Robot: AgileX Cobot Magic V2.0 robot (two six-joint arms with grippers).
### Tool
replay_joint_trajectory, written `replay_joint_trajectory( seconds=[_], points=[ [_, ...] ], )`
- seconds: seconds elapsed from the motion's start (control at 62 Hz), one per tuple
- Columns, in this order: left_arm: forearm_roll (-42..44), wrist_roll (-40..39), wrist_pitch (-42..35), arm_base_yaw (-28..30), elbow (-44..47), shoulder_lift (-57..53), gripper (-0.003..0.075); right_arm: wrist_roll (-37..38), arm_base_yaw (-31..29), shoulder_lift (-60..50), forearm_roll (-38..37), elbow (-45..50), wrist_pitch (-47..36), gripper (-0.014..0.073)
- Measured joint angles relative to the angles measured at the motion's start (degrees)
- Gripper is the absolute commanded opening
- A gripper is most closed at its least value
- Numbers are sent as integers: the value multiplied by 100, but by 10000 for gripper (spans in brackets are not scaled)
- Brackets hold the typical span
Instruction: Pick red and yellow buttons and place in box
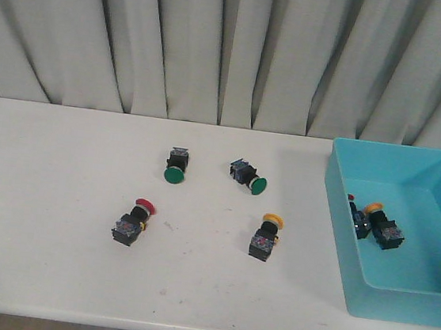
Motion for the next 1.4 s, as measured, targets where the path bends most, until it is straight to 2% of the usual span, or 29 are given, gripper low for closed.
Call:
replay_joint_trajectory(
  seconds=[0.097,0.194,0.323,0.533,0.726,1.404],
  points=[
    [0,0,0,0,0,0,-3,766,0,-386,-762,694,-254,-3],
    [0,0,0,0,0,0,-3,1384,0,-801,-1054,1448,-459,-3],
    [0,0,0,0,0,0,-3,1751,0,-1375,-1024,2355,-718,-3],
    [0,6,0,0,0,0,-3,1922,0,-2277,-650,3610,-764,-3],
    [0,6,0,0,0,0,-3,2087,0,-2935,-853,3737,-420,-3],
    [0,6,0,0,0,0,-3,2147,0,-2962,-974,3737,-389,-3]
  ],
)
